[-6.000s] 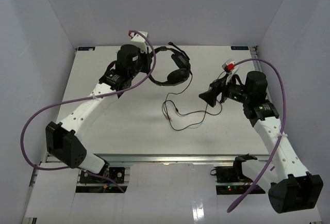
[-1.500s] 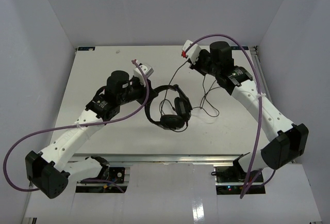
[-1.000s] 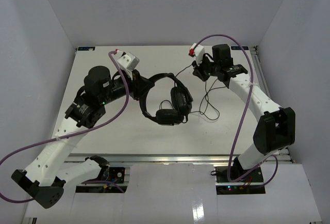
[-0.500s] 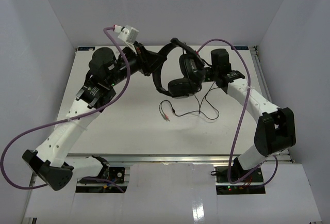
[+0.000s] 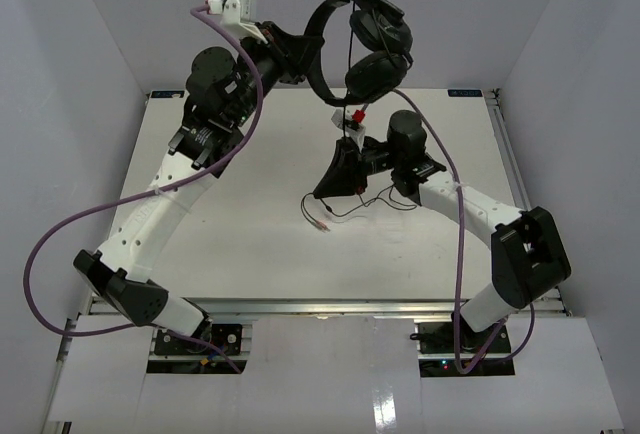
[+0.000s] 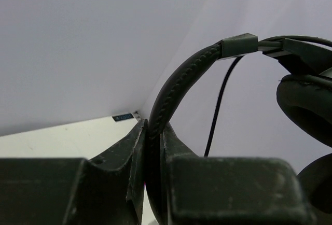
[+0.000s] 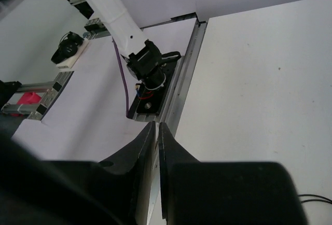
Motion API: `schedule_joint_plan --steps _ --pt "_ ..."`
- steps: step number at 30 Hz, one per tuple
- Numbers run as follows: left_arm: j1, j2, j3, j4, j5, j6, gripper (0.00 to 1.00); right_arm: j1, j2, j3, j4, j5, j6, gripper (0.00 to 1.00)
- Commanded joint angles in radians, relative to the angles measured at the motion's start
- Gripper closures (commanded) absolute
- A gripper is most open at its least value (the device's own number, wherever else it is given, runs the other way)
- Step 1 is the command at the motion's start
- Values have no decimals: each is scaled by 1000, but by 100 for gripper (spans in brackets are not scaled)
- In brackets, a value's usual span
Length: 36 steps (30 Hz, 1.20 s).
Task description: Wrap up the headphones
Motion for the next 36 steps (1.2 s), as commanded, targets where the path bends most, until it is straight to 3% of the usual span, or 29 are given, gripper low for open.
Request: schedule_joint_plan --steps 1,4,10,19,25,31,36 --pt "25 -11 74 34 -192 35 100 -2 -36 -66 512 -55 361 85" --pt "60 0 81 35 -212 41 100 6 -51 -100 642 -59 449 84" --pt "114 22 86 21 -231 35 100 39 -89 -141 643 -71 431 84" --pt "186 62 65 37 -311 82 100 96 -184 -173 260 -71 126 83" --pt "204 74 38 37 -335 128 100 108 -198 -171 291 -86 167 83" --pt "227 101 53 65 -350 138 100 161 -169 -175 485 -86 308 83" --pt "257 156 118 51 -378 155 100 188 -191 -171 351 -57 225 80"
